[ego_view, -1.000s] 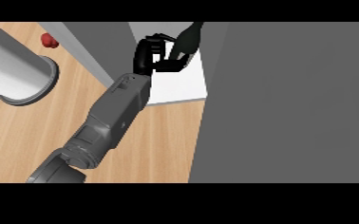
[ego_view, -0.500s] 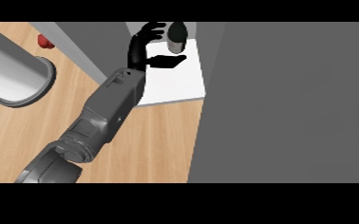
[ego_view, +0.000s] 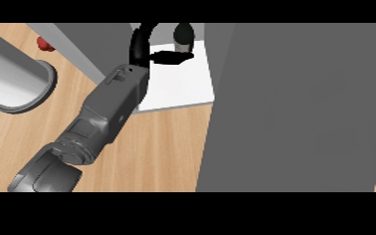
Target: Pick up the wine, place it into the cabinet and close the cabinet
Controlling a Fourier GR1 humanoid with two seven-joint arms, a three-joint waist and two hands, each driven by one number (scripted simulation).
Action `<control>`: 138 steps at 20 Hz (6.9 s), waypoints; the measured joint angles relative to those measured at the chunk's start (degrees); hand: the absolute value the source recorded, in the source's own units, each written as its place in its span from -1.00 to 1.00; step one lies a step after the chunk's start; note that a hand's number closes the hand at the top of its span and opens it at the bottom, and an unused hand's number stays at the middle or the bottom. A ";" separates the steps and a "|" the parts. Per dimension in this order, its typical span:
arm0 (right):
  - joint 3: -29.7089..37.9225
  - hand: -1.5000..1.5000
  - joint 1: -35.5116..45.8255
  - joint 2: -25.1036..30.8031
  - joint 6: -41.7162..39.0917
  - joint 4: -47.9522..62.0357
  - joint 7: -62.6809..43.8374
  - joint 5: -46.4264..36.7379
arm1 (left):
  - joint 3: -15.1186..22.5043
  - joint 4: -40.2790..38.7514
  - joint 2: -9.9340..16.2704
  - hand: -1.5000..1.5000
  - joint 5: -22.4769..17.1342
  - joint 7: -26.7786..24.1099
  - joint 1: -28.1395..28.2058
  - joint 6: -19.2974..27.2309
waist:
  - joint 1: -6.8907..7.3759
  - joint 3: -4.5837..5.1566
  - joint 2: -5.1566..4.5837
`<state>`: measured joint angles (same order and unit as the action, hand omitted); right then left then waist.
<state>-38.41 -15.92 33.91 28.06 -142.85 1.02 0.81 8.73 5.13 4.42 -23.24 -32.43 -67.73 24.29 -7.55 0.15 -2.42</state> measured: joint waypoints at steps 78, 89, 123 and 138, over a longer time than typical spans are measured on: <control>-3.73 1.00 -5.03 14.26 -10.18 -0.98 2.71 0.21 | 8.54 79.98 14.03 -1.00 -15.40 6.73 65.81 -28.34 | 7.80 -0.07 2.75; -6.55 1.00 -1.33 14.80 -13.27 -1.19 -1.05 0.16 | 1.13 81.71 20.81 -1.00 -19.06 7.15 69.87 -34.11 | 7.95 0.02 2.60; -2.41 1.00 45.46 -23.06 -11.81 18.59 -32.48 5.04 | -8.61 76.38 29.68 -1.00 -26.46 12.36 67.26 -45.68 | 11.10 0.18 2.18; 9.31 1.00 71.09 -33.69 -8.93 53.29 -26.30 17.97 | -13.08 72.23 29.03 -1.00 -25.42 12.54 67.19 -49.05 | 8.76 -0.11 2.38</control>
<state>-29.10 55.17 0.22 19.14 -89.56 -25.28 18.78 -4.35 77.36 33.45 -48.65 -19.89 -0.55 -24.77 1.21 0.04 -0.05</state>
